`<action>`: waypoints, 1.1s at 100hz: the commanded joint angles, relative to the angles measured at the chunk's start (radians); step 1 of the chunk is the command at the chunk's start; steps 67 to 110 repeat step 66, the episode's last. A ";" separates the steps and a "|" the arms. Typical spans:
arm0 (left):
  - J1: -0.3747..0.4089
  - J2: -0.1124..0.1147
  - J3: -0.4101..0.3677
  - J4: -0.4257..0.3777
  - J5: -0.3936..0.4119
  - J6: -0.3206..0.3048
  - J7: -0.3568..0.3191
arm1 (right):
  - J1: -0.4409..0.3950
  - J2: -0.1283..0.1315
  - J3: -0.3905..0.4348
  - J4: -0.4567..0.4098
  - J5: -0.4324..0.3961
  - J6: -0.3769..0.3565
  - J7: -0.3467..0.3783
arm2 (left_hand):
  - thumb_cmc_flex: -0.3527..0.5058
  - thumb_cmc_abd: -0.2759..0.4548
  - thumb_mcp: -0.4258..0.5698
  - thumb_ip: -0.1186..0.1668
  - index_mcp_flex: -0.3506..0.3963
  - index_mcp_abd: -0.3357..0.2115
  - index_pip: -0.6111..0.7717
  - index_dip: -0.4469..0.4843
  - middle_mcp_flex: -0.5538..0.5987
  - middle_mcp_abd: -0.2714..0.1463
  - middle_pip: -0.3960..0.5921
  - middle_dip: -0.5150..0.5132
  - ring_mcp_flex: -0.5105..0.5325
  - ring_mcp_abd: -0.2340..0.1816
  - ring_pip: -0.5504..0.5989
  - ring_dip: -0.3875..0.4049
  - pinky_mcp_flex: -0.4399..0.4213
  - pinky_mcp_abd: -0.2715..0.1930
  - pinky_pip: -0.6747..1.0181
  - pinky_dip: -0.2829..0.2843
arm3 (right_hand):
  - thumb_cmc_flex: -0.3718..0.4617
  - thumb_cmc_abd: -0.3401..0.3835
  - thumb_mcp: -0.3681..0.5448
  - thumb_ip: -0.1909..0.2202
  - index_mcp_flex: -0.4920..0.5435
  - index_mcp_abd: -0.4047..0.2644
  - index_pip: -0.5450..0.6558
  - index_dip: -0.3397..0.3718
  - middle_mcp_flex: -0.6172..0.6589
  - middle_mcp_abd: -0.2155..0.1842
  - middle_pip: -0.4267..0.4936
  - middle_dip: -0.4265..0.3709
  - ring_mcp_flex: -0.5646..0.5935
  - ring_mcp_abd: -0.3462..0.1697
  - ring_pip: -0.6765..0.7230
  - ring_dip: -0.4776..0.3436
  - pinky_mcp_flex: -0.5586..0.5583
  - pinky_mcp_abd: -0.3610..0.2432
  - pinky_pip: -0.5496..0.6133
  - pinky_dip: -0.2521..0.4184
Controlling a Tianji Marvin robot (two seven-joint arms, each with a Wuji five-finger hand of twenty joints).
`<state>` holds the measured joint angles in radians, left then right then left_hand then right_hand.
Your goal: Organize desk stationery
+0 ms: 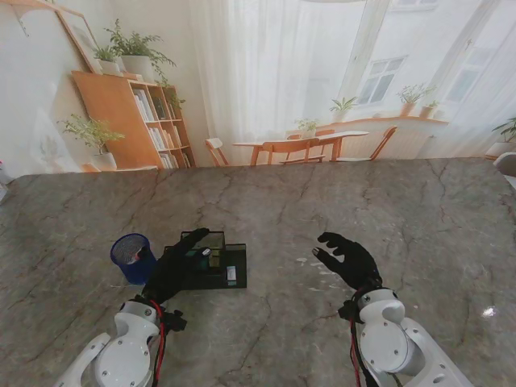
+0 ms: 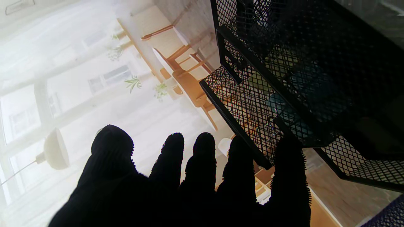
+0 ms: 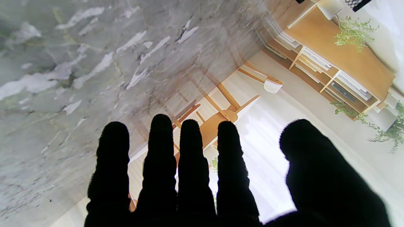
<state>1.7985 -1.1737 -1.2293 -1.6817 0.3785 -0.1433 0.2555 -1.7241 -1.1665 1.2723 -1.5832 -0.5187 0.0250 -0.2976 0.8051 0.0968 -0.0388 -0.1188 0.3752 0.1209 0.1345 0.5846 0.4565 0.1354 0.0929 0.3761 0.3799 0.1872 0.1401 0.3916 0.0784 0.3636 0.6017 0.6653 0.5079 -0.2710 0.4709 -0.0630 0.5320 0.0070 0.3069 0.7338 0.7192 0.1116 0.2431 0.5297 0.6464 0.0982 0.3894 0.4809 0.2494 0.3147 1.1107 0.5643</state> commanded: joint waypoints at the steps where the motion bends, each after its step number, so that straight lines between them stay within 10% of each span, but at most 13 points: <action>1: 0.002 0.001 0.005 0.004 0.009 0.002 -0.001 | -0.005 -0.005 0.003 0.003 0.000 -0.007 0.003 | 0.011 -0.011 -0.008 0.062 0.015 -0.002 -0.002 -0.009 0.018 -0.006 0.000 0.003 -0.004 0.000 0.010 0.012 -0.014 -0.009 0.006 0.030 | -0.020 0.012 -0.029 0.028 -0.040 -0.011 -0.012 -0.007 -0.008 -0.006 -0.018 0.007 -0.015 -0.002 -0.013 -0.007 -0.016 0.007 -0.016 -0.019; 110: 0.014 -0.005 -0.006 0.004 0.006 -0.007 0.026 | -0.010 -0.005 0.005 -0.002 -0.002 -0.027 -0.006 | 0.014 -0.008 -0.008 0.063 0.021 0.005 0.001 -0.007 0.020 -0.003 0.002 0.005 -0.002 0.002 0.014 0.018 -0.016 -0.006 0.018 0.034 | -0.021 0.013 -0.031 0.029 -0.040 -0.011 -0.012 -0.009 -0.005 -0.007 -0.019 0.008 -0.015 -0.003 -0.025 -0.004 -0.026 0.007 -0.021 -0.032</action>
